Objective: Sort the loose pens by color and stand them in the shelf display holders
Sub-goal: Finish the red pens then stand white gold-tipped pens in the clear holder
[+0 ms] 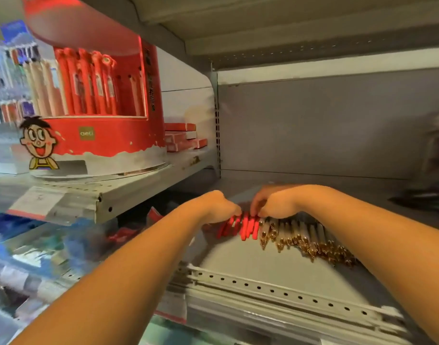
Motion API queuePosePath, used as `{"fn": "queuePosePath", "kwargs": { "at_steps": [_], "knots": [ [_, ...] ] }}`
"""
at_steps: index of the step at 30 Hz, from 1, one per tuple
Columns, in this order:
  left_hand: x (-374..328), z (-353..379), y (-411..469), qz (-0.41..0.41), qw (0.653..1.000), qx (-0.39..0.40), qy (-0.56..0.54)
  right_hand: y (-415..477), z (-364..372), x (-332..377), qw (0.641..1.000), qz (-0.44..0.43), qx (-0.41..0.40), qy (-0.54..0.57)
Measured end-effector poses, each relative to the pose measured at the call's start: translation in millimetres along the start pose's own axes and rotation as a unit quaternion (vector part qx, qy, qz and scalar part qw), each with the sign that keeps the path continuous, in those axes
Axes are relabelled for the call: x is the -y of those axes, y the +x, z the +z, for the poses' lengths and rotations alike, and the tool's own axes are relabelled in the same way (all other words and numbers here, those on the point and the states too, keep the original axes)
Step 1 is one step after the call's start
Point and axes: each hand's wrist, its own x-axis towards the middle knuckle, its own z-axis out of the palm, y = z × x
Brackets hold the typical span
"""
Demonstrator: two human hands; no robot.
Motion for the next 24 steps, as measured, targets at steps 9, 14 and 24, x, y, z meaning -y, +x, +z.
{"fn": "queuePosePath", "kwargs": {
  "at_steps": [9, 14, 24],
  "knots": [
    [-41, 7, 45, -0.057, 0.961, 0.248, 0.112, 15, -8, -12, 1.000, 0.008, 0.014, 0.024],
    [-33, 7, 64, -0.036, 0.949, 0.285, 0.132, 24, -1, 4, 0.997, 0.059, 0.030, -0.031],
    [-18, 8, 65, 0.022, 0.954, 0.264, 0.140, 36, 3, 18, 0.986, 0.155, 0.019, -0.057]
  ]
}}
